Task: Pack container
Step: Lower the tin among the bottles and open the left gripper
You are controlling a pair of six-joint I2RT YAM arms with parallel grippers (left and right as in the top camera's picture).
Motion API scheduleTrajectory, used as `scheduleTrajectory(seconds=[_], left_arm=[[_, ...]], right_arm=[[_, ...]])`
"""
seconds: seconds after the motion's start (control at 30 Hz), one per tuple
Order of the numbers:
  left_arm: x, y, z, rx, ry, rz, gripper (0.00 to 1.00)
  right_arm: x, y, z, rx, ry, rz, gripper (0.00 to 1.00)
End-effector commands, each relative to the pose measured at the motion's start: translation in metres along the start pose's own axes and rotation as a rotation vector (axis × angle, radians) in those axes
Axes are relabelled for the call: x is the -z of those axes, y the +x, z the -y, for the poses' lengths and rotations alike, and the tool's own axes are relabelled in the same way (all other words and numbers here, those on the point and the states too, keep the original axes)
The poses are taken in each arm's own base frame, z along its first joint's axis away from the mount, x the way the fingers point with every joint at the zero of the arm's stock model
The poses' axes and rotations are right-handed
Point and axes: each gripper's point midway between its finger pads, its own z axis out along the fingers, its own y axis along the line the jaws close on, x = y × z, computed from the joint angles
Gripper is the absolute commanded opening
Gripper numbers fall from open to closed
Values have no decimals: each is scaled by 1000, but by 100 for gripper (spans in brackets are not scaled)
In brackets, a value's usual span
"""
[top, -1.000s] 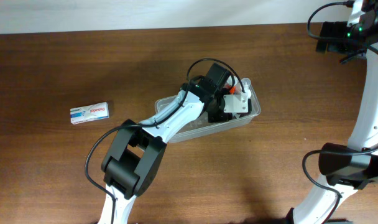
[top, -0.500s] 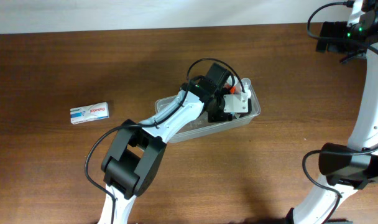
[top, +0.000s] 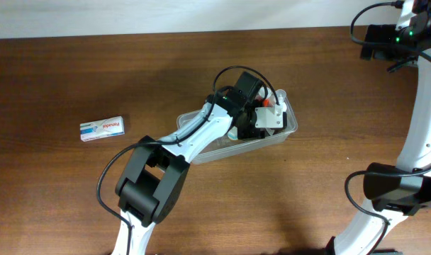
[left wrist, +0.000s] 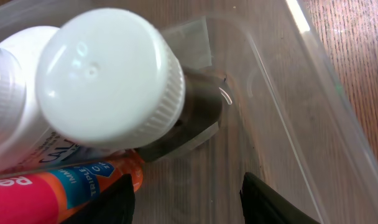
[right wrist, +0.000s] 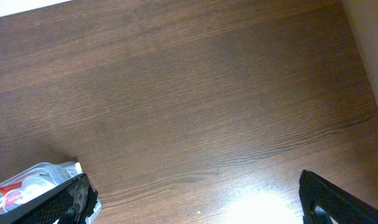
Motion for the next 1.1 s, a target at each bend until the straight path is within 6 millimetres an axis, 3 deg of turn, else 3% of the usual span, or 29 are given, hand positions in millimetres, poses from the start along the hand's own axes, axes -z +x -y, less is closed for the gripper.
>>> scheduleTrajectory(seconds=[0.0, 0.17, 0.27, 0.37, 0.43, 0.63, 0.7, 0.9, 1.07], left_arm=[[0, -6, -2, -20, -3, 15, 56], [4, -10, -4, 43, -11, 21, 56], [16, -15, -11, 112, -48, 23, 56], [36, -19, -24, 190, -125, 6, 56], [62, -22, -35, 272, -212, -18, 56], [105, -13, -39, 446, -319, -90, 55], [118, -1, -39, 582, -365, -126, 35], [119, 35, -24, 958, -349, -198, 1], [106, 57, -15, 1102, -333, -262, 1]], right_arm=[[6, -3, 3, -15, 9, 21, 98], [6, -3, 3, -15, 9, 21, 99], [6, -3, 3, -15, 9, 21, 98], [6, -3, 3, -15, 9, 21, 99], [6, -3, 3, -15, 9, 21, 98], [6, -3, 3, -15, 9, 21, 98], [6, -3, 3, -15, 9, 21, 98], [6, -3, 3, -15, 9, 21, 99], [6, -3, 3, -15, 9, 21, 98]])
